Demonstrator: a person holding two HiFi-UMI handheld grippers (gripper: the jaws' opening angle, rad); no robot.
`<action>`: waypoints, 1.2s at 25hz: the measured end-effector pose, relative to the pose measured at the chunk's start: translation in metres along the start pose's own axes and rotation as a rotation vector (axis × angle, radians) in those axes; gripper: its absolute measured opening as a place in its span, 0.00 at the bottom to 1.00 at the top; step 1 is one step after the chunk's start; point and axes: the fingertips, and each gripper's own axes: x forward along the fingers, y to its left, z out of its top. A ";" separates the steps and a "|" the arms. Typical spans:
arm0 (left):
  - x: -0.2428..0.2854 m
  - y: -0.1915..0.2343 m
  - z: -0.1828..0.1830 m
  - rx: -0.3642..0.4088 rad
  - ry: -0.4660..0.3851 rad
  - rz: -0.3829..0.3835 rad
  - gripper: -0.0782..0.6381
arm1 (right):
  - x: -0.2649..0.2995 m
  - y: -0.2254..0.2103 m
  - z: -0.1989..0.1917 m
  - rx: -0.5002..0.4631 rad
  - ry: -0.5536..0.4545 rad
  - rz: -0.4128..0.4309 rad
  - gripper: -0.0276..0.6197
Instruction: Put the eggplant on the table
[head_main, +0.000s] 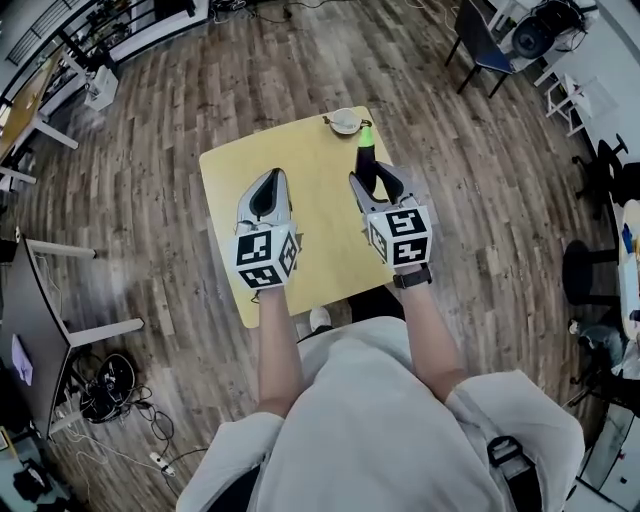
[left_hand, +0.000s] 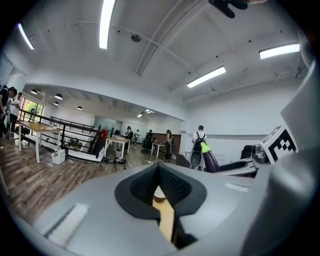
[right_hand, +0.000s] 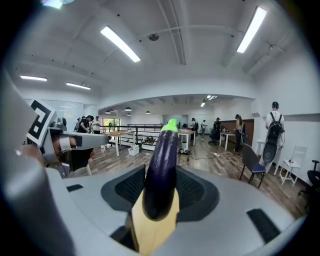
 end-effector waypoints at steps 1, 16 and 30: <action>0.007 0.001 -0.003 -0.008 0.008 0.002 0.12 | 0.007 -0.003 -0.002 0.003 0.011 0.007 0.34; 0.090 0.015 -0.084 -0.068 0.187 0.024 0.12 | 0.096 -0.042 -0.085 0.062 0.234 0.074 0.34; 0.126 0.030 -0.155 -0.141 0.321 0.056 0.12 | 0.137 -0.047 -0.177 0.108 0.464 0.137 0.34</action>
